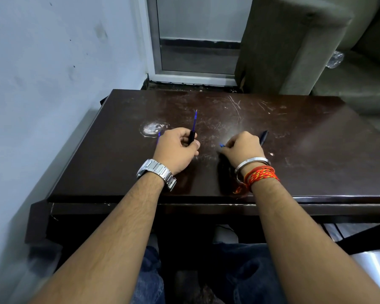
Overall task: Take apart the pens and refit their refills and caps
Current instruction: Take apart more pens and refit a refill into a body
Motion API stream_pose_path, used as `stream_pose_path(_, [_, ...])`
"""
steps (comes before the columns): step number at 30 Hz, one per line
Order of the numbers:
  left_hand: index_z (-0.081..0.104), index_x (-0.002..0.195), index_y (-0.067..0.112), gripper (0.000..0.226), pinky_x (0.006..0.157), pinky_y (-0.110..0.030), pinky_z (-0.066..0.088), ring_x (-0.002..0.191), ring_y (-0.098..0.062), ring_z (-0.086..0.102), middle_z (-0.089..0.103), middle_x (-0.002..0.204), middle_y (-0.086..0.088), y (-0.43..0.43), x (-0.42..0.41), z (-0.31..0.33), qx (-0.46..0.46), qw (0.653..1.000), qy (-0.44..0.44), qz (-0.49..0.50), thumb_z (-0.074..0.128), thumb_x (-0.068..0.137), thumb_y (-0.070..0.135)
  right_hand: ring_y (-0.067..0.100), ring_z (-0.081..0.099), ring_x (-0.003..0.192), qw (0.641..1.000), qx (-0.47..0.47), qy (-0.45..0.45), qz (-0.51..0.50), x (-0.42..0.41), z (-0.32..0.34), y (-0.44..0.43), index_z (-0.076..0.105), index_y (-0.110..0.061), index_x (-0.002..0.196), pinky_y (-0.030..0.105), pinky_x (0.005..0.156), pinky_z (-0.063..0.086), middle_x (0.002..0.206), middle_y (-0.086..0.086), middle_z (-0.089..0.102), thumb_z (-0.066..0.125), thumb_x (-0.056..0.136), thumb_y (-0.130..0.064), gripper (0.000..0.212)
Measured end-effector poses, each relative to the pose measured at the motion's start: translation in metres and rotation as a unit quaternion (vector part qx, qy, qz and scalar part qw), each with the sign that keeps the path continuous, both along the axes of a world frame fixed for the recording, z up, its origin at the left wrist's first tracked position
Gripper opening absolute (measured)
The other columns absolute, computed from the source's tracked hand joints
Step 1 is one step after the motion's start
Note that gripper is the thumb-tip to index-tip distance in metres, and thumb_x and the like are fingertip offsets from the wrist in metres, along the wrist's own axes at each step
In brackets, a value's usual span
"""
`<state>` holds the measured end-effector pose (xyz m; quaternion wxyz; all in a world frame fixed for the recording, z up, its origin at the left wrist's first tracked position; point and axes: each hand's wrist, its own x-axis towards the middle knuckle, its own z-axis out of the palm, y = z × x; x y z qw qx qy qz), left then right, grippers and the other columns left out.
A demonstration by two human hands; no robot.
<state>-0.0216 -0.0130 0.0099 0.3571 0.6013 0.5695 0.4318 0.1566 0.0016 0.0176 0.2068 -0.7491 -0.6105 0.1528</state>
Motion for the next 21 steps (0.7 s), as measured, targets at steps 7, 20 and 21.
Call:
stream_pose_path(7, [0.069,0.085,0.026,0.013,0.07,-0.026,0.057,0.07,-0.013,0.075,0.075,0.08,0.002,-0.002,0.003,0.001,0.0,0.999,0.019,-0.048,0.075,0.083,0.014,-0.005,0.058,0.065,0.931,0.205,0.3,0.033,-0.017,0.018,-0.007,0.068,-0.026,0.087,0.007,0.062,0.047,0.077,-0.012,0.066,0.07,0.087,-0.027,0.003])
stream_pose_path(20, [0.068,0.076,0.03,0.024,0.053,-0.012,0.049,0.063,-0.008,0.074,0.074,0.066,0.011,-0.007,0.007,0.0,-0.021,0.993,0.023,-0.113,0.077,0.079,0.008,0.006,0.067,0.07,0.814,0.239,0.528,0.044,-0.029,0.03,-0.013,0.067,-0.016,0.102,0.02,0.065,0.055,0.087,0.006,0.074,0.067,0.09,-0.008,0.014])
stream_pose_path(21, [0.068,0.077,0.029,0.024,0.052,-0.012,0.048,0.063,-0.009,0.074,0.075,0.067,0.01,-0.006,0.007,-0.001,-0.023,0.993,0.019,-0.114,0.077,0.08,0.007,0.005,0.068,0.071,0.821,0.236,0.518,0.048,-0.029,0.03,-0.013,0.067,-0.017,0.101,0.02,0.066,0.055,0.087,0.005,0.074,0.067,0.09,-0.008,0.014])
